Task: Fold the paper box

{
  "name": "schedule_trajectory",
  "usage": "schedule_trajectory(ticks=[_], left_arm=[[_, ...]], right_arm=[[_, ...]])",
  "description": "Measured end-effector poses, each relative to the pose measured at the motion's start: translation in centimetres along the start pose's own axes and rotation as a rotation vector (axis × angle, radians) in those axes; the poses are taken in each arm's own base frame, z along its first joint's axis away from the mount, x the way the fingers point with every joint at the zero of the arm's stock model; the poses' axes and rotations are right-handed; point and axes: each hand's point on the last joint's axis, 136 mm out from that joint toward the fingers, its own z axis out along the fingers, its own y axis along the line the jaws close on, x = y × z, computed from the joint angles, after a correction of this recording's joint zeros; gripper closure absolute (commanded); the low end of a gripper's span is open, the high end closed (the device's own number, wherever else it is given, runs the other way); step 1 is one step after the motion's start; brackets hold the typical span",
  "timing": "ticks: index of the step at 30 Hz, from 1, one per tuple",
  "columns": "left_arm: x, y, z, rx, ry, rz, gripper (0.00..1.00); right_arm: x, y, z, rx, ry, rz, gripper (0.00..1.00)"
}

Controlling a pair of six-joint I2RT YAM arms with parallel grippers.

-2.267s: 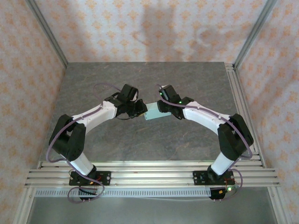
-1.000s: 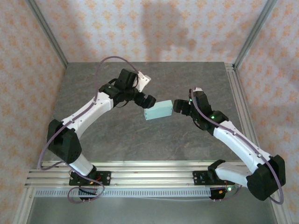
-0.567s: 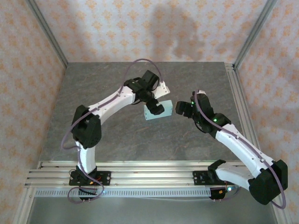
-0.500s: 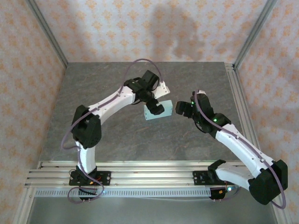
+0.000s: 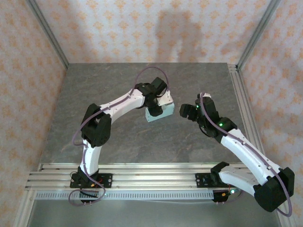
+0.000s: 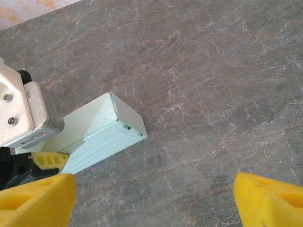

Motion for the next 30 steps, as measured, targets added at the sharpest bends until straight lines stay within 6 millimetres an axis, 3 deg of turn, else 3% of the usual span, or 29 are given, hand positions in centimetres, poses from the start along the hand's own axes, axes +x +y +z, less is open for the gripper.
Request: schedule_trajectory(ticks=[5, 11, 17, 23, 30], left_arm=[[1.4, 1.1, -0.5, -0.124, 0.042, -0.012, 0.65], [3.3, 3.6, -2.2, -0.391, 0.096, -0.031, 0.61], [3.6, 5.5, -3.4, -0.609, 0.138, -0.042, 0.55], [4.7, 6.1, -1.1, -0.658, 0.216, -0.05, 0.49], [5.0, 5.7, 0.1, -0.639, 0.224, -0.069, 0.24]], right_arm=[[0.3, -0.2, 0.1, 0.004, 0.006, -0.001, 0.14], [0.5, -0.2, 0.2, 0.006, 0.01, -0.002, 0.14], [0.7, -0.3, 0.5, 0.013, 0.021, -0.005, 0.14], [0.7, -0.3, 0.5, 0.013, 0.021, -0.005, 0.14], [0.6, -0.3, 0.4, 0.011, 0.015, -0.005, 0.14]])
